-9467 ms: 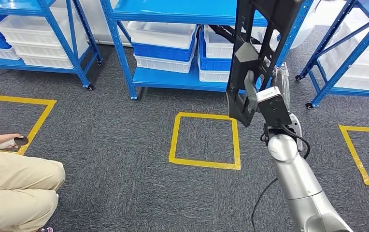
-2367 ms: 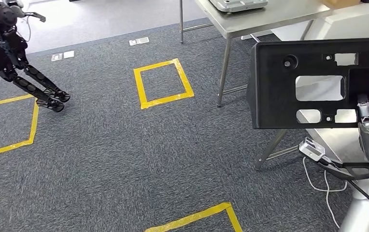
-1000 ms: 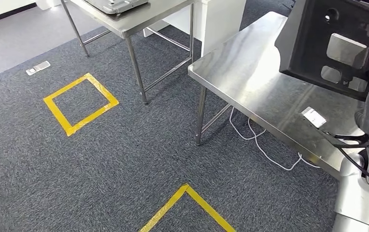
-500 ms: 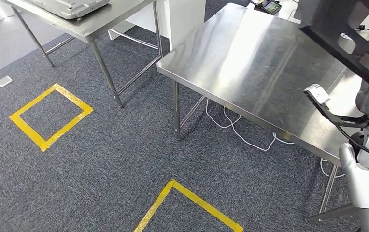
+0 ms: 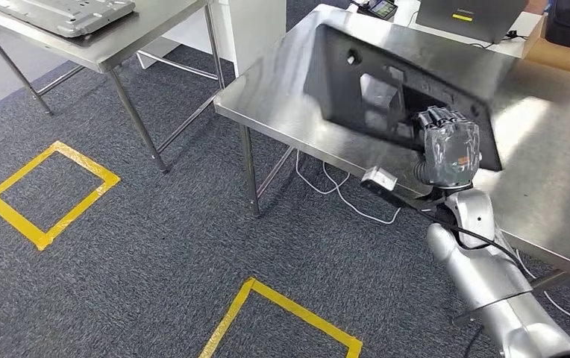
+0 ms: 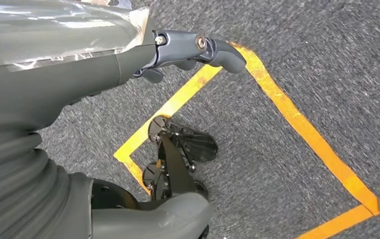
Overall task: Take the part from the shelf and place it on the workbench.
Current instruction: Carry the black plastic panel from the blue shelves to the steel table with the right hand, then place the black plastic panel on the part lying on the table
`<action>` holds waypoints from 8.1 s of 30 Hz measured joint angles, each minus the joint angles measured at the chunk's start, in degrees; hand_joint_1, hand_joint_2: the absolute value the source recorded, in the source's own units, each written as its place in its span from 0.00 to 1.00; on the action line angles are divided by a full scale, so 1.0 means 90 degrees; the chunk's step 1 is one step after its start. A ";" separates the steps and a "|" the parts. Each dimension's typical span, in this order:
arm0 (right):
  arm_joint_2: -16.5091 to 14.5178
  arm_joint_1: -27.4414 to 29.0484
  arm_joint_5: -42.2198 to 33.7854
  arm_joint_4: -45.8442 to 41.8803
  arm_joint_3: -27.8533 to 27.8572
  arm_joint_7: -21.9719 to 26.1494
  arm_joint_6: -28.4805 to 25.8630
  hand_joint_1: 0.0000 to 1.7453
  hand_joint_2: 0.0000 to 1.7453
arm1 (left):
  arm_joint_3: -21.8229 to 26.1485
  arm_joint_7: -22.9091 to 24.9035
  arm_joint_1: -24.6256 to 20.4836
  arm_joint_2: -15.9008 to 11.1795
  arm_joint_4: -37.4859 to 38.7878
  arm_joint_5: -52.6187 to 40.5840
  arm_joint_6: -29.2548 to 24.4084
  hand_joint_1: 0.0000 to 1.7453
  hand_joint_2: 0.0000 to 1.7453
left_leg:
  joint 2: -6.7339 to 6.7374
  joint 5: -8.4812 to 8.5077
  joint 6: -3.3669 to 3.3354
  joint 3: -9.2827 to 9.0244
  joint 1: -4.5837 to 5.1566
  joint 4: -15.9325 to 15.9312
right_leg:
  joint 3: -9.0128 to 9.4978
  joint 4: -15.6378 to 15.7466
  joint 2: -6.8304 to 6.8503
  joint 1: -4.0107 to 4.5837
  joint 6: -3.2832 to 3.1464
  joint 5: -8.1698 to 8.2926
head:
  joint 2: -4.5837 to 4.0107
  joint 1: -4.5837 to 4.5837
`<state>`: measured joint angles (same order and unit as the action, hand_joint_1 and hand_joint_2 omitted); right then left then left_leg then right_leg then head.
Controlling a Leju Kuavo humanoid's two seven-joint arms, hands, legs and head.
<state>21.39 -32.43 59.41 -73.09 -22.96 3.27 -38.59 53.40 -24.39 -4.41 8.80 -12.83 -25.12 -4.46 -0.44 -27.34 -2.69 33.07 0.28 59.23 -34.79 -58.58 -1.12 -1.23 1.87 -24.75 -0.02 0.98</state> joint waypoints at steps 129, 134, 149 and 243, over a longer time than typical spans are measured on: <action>-0.1192 0.1687 0.1703 -0.1992 0.3306 0.1773 -0.0135 1.00 1.00 | 0.0106 0.0021 0.0053 -0.0123 0.0027 -0.0876 0.0362 0.00 1.00 | 0.0057 -0.0721 0.0218 0.0937 -0.0085 0.1702 | 0.0129 0.0067 0.0100 -0.0032 -0.0172 -0.0122 | 0.0000 -0.0035; -0.1207 0.1625 0.1851 -0.1984 0.3298 0.1675 -0.0135 1.00 1.00 | 0.0108 0.0021 0.0049 -0.0126 0.0027 -0.0843 0.0356 0.00 1.00 | 0.0038 0.0245 0.0036 0.0472 -0.0050 0.0282 | 0.0283 0.0072 0.0062 0.0019 -0.0156 -0.0235 | 0.0000 -0.0040; -0.1252 0.1162 0.2111 -0.1497 0.2946 0.1251 -0.0139 1.00 1.00 | 0.0163 0.0022 0.0040 -0.0100 0.0027 -0.0758 0.0335 0.00 1.00 | 0.0010 0.0074 -0.0075 -0.0123 -0.0012 -0.0247 | -0.0231 -0.0333 0.0130 -0.0010 0.0233 -0.0106 | 0.0000 -0.0085; -0.1042 0.0888 0.0000 0.0264 0.3030 0.0890 0.0958 0.00 1.00 | 0.0473 -0.0761 0.0023 -0.0070 0.0015 -0.0696 0.0881 0.00 0.00 | -0.0014 0.0431 -0.0037 0.0337 0.0091 -0.0126 | 0.0521 0.0201 0.0084 0.0039 0.0031 -0.0402 | 0.0000 -0.0027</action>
<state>12.01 -24.44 59.41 -70.71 4.31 11.28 -29.97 57.65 -31.24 -4.20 8.17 -12.70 -31.39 3.46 -0.57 -23.46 -3.02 36.11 1.10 58.10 -30.10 -56.77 -0.37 -0.88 2.15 -28.38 -0.02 0.73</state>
